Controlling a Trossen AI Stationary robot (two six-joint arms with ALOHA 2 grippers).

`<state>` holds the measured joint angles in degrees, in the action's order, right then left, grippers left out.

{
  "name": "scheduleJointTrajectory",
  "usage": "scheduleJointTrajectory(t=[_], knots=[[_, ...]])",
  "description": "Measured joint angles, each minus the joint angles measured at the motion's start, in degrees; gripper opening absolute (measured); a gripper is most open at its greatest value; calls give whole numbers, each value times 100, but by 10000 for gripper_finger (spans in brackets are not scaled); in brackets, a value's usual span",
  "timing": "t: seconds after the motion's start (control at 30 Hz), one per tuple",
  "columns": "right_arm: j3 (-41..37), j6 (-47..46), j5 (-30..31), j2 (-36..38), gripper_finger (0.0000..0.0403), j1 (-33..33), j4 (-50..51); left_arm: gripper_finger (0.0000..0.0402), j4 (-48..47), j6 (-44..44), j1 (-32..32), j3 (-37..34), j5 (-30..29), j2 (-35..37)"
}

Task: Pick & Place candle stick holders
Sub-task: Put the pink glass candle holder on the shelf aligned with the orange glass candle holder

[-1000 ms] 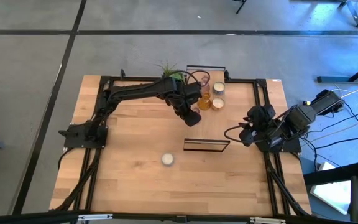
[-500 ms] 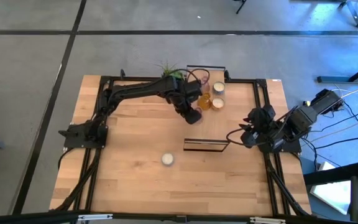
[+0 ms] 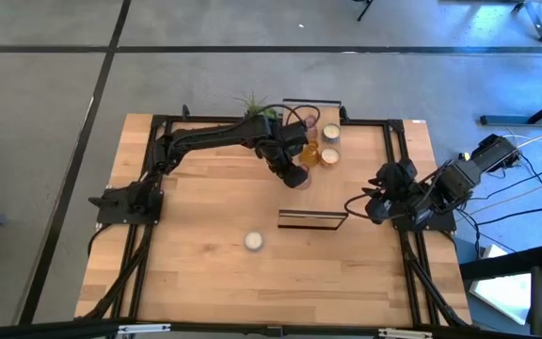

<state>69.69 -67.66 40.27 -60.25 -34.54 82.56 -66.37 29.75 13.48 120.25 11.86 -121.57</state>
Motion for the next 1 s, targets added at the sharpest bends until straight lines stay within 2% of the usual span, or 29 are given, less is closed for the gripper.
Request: scheduleJointTrajectory(t=[0.4, 0.63, 1.0], knots=[[0, 0, 0, -1, 146, 0, -11, 2, 225, 55, -30, 0, 27, -24], [0, -28, -26, -2, 146, 0, -54, 2, 234, -34, 55, 0, -282, -24], [0, -44, -42, -2, 146, 0, -70, 2, 455, -33, 7, 0, -14, -22]])
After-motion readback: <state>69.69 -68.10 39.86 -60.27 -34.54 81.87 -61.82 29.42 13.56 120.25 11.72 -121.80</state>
